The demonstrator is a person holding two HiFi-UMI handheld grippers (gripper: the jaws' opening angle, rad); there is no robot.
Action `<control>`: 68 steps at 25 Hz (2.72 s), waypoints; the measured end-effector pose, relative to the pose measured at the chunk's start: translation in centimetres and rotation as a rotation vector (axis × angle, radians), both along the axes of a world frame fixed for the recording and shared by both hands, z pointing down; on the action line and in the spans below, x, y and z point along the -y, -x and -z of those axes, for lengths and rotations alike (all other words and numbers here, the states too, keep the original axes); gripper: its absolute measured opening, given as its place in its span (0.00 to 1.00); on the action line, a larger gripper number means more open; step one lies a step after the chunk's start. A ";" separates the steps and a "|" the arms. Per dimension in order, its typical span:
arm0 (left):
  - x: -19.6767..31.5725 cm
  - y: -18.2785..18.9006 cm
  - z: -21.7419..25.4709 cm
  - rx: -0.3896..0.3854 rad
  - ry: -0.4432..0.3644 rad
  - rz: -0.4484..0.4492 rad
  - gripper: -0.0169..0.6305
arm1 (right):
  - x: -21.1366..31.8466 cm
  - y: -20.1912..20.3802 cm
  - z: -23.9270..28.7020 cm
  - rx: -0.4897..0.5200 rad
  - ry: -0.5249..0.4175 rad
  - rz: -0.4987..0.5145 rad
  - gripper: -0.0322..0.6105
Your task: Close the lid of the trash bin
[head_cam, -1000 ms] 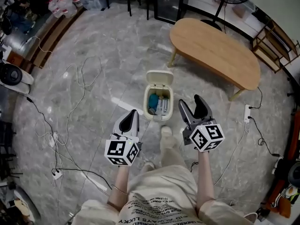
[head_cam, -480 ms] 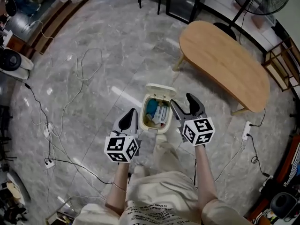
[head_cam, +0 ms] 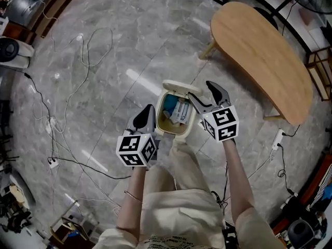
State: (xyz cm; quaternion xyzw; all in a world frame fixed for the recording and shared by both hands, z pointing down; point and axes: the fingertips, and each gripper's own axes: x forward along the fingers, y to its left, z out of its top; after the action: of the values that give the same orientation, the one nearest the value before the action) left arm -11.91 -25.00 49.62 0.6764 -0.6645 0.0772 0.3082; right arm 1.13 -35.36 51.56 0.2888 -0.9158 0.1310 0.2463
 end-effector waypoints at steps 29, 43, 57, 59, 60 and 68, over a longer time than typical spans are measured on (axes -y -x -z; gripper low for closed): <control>-2.2 -0.7 -7.0 -0.093 0.090 -0.081 0.06 | -4.6 1.5 -8.0 -0.332 -0.113 0.156 0.51; -6.7 0.2 -8.4 -0.162 0.098 -0.137 0.06 | -10.1 1.6 -9.8 -0.360 -0.092 0.076 0.51; -10.1 -0.1 -9.7 -0.216 0.121 -0.196 0.06 | -14.6 1.4 -12.9 -0.408 -0.048 0.044 0.51; -10.5 -0.1 -9.9 -0.220 0.123 -0.203 0.06 | -15.1 1.4 -13.4 -0.420 -0.045 0.047 0.51; -10.6 -0.1 -10.0 -0.221 0.124 -0.205 0.06 | -15.3 1.4 -13.6 -0.428 -0.045 0.050 0.51; -11.8 -0.2 -11.2 -0.217 0.154 -0.209 0.06 | -17.2 1.3 -15.5 -0.458 -0.028 0.092 0.51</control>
State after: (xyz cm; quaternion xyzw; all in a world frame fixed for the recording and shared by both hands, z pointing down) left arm -11.70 -13.17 60.78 0.7205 -0.5456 0.0860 0.4193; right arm -0.21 -18.12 67.07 0.2725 -0.8500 0.0382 0.4492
